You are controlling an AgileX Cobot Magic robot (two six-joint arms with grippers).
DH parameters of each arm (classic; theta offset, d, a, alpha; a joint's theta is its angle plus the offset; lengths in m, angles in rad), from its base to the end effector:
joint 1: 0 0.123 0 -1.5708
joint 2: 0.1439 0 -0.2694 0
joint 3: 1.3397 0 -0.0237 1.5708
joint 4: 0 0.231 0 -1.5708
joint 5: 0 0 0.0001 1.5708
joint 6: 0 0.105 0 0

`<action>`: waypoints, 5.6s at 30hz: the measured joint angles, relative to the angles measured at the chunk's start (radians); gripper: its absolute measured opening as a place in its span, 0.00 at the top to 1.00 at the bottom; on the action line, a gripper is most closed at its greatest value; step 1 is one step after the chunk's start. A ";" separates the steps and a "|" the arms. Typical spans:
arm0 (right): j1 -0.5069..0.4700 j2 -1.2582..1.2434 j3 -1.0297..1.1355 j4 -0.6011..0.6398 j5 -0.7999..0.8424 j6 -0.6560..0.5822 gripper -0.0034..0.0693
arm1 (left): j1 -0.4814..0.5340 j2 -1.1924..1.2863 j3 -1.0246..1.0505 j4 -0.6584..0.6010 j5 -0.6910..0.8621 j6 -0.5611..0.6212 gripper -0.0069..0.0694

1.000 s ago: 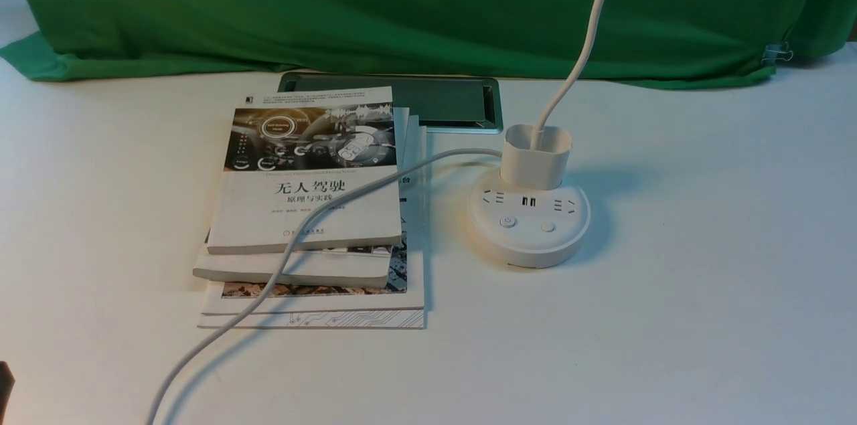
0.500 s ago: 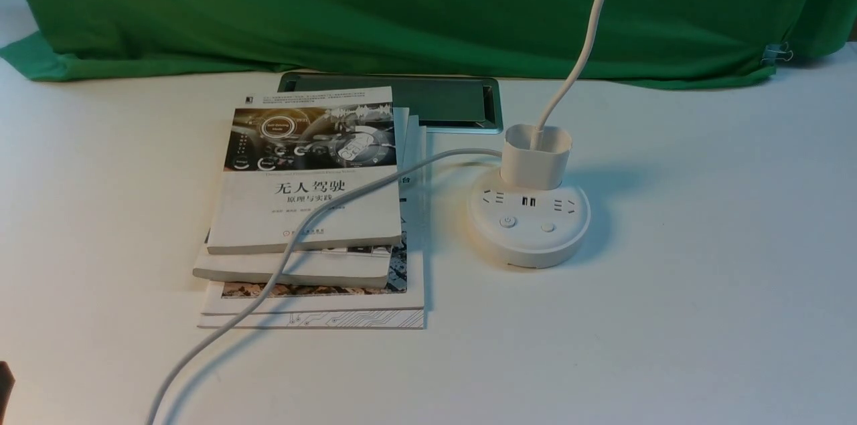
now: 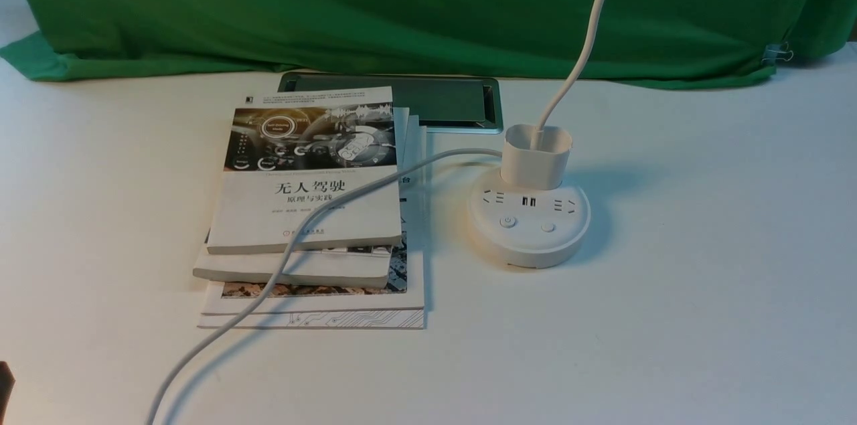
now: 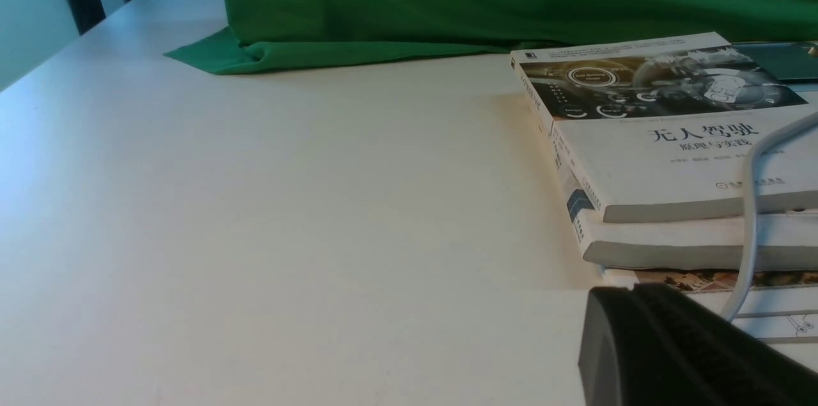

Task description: Turn on the desk lamp on the white desktop with your hand.

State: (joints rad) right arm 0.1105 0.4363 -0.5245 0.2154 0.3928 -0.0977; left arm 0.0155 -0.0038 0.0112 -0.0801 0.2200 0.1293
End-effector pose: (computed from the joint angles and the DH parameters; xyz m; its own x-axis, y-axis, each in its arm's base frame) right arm 0.0988 0.0196 0.3125 -0.2246 0.0769 -0.9714 -0.1675 0.9790 0.1163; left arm 0.0656 -0.0008 0.1880 -0.1388 0.0489 -0.9891 0.0089 0.9988 0.0482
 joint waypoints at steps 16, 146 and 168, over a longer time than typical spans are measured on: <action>0.211 0.778 -0.678 -0.014 0.485 -0.341 0.91 | 0.000 0.000 0.000 0.000 0.000 0.000 0.88; 0.361 -0.082 0.159 -0.283 -0.141 0.128 0.73 | 0.000 0.000 0.000 0.000 0.000 0.000 0.88; -0.143 -0.433 0.534 -0.295 -0.251 0.261 0.68 | 0.000 0.000 0.000 0.000 0.000 0.000 0.88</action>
State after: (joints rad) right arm -0.0320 0.0037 0.0096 -0.0800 0.1419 0.1629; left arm 0.0155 -0.0038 0.0112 -0.0801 0.2200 0.1293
